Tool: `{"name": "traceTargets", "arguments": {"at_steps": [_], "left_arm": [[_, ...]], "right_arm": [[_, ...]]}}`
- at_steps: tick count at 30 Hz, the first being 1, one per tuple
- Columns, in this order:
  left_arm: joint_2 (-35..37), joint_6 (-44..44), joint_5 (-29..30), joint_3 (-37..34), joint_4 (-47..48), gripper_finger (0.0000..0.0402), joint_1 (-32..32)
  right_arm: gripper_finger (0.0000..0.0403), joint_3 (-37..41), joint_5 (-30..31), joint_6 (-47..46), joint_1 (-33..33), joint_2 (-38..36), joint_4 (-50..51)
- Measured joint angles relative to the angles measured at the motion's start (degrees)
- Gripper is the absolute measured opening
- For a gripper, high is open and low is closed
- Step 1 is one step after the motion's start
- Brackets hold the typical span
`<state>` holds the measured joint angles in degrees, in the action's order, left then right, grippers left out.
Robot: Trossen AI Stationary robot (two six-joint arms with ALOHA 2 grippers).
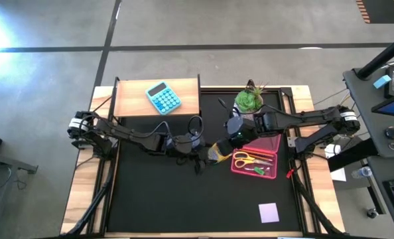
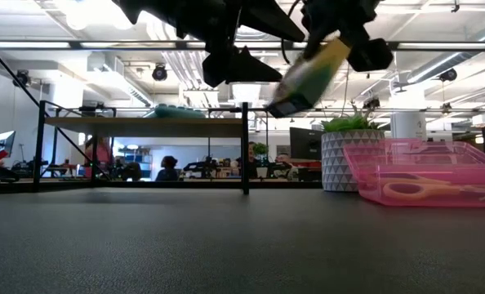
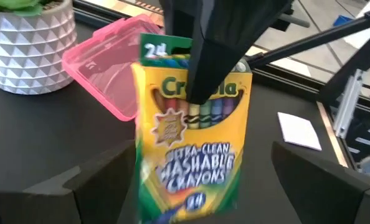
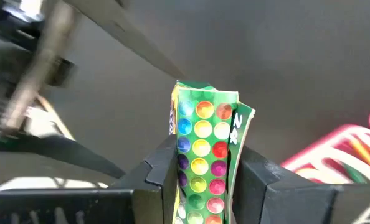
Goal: Pack school essentials
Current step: Put the yellow crayon box into the pink supply box
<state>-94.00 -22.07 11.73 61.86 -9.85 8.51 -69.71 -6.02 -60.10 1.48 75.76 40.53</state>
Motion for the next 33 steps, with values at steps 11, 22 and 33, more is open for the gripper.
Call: {"name": "traceTargets", "arguments": {"at_steps": [11,22,33], "left_arm": [[0.0,-0.1,0.8,0.0,0.3,0.0358,-0.7],[0.0,-4.2,0.9,0.0,0.3,0.0358,-0.7],[0.0,-4.7,0.9,0.0,0.3,0.0358,-0.7]], "right_arm": [[0.0102,0.0,0.1,0.3,0.2,-4.9,13.7],[0.0102,1.5,5.8,0.7,6.2,-10.6,30.2],[0.0102,3.8,0.9,26.7,6.7,-8.3,37.0]]}}
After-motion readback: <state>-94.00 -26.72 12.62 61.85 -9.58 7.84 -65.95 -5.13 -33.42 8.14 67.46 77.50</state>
